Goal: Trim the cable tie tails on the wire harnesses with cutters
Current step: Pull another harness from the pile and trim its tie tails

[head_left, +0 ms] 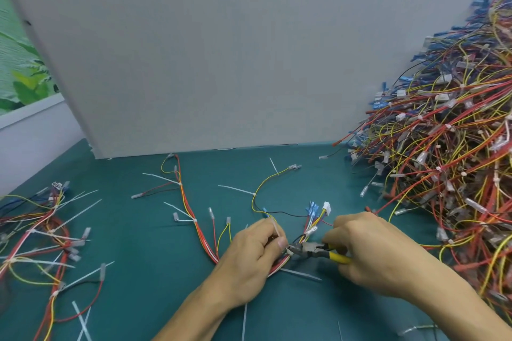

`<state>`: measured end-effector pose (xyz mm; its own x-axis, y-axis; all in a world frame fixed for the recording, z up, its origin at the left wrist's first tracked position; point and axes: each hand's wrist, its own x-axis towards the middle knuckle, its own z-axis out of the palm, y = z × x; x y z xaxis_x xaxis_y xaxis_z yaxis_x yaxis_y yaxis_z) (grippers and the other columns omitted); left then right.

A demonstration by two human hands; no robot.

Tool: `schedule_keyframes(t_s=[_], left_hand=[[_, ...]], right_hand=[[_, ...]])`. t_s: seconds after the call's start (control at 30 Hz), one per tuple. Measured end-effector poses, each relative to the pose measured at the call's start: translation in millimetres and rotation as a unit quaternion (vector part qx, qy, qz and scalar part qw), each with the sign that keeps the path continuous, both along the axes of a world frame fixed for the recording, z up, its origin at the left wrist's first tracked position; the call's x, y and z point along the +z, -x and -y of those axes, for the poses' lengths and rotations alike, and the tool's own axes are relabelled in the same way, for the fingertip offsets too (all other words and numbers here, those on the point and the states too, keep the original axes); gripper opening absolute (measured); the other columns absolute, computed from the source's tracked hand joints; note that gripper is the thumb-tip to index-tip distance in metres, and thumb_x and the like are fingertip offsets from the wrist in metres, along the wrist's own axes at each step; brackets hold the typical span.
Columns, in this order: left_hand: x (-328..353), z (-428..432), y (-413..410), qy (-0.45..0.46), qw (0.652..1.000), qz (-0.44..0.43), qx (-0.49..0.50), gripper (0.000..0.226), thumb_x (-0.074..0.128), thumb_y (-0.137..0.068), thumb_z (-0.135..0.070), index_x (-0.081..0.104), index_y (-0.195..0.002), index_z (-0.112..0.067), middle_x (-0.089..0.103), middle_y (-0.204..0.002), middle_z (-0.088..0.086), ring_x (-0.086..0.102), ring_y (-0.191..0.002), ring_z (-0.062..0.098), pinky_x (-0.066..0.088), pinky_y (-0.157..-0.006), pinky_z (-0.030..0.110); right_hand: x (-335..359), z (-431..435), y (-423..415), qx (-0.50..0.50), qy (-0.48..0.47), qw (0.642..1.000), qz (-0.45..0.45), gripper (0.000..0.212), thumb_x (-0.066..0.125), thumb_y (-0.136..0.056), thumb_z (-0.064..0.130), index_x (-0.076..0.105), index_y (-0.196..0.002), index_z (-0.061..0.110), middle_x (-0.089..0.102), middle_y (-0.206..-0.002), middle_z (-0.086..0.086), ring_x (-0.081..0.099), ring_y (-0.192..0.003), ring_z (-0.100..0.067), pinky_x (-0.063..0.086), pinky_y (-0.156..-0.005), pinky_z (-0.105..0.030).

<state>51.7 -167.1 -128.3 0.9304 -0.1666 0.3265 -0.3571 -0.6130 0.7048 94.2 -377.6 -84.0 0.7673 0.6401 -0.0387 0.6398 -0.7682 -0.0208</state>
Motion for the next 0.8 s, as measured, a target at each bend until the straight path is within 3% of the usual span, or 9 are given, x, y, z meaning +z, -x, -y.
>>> schedule_keyframes(t_s=[0.17,0.3,0.43,0.53,0.63,0.8], left_hand=[[-0.6,-0.4,0.0,0.001,1.000,-0.013,0.003,0.016,0.051,-0.096,-0.014,0.056,-0.081,-0.011,0.051,-0.072,-0.013,0.046,-0.071,0.004,0.036,-0.070,0.019],[0.3,-0.3,2.1,0.012,1.000,-0.015,-0.012,0.017,0.047,-0.095,-0.026,0.052,-0.080,-0.020,0.053,-0.070,-0.005,0.046,-0.068,0.009,0.040,-0.070,0.026],[-0.6,-0.8,3.8,0.015,1.000,-0.018,-0.011,0.015,0.045,-0.090,-0.034,0.051,-0.080,-0.025,0.054,-0.067,0.006,0.046,-0.065,0.019,0.040,-0.069,0.032],[-0.7,0.3,2.6,0.025,1.000,-0.010,0.003,0.015,0.050,-0.094,-0.027,0.052,-0.080,-0.023,0.052,-0.064,-0.001,0.044,-0.062,0.010,0.038,-0.064,0.026],[0.0,1.3,2.2,0.025,0.999,0.022,0.016,0.025,0.055,-0.094,-0.010,0.052,-0.077,-0.028,0.048,-0.075,-0.010,0.047,-0.071,0.006,0.035,-0.068,0.014],[-1.4,0.8,3.1,0.055,0.998,0.011,-0.001,0.016,0.053,-0.090,-0.018,0.053,-0.076,-0.025,0.047,-0.065,-0.012,0.042,-0.063,0.004,0.034,-0.063,0.016]], right_hand=[[0.9,-1.4,2.9,-0.011,0.015,1.000,-0.002,0.009,0.048,-0.082,0.030,0.045,-0.076,0.024,0.044,-0.082,0.007,0.053,-0.083,-0.021,0.039,-0.062,-0.030],[5.1,3.3,0.4,-0.022,-0.011,0.999,-0.028,0.012,0.050,-0.075,0.028,0.050,-0.078,0.016,0.051,-0.081,0.003,0.051,-0.078,-0.019,0.049,-0.078,-0.039],[3.8,3.5,-1.7,-0.018,-0.025,0.997,-0.064,0.013,0.053,-0.072,0.025,0.050,-0.076,0.013,0.056,-0.078,-0.004,0.051,-0.075,-0.021,0.047,-0.070,-0.042],[2.9,6.6,-4.1,-0.027,0.003,0.997,-0.069,0.008,0.052,-0.072,0.024,0.047,-0.071,0.017,0.057,-0.079,-0.003,0.052,-0.077,-0.022,0.048,-0.072,-0.042],[2.5,10.7,-6.5,-0.029,0.020,0.998,-0.054,0.005,0.050,-0.074,0.024,0.048,-0.074,0.019,0.057,-0.082,-0.001,0.054,-0.081,-0.023,0.050,-0.074,-0.042],[-0.2,5.8,-3.8,-0.015,0.012,0.998,-0.052,0.012,0.051,-0.075,0.026,0.042,-0.067,0.022,0.053,-0.083,0.002,0.053,-0.080,-0.023,0.049,-0.071,-0.038]])
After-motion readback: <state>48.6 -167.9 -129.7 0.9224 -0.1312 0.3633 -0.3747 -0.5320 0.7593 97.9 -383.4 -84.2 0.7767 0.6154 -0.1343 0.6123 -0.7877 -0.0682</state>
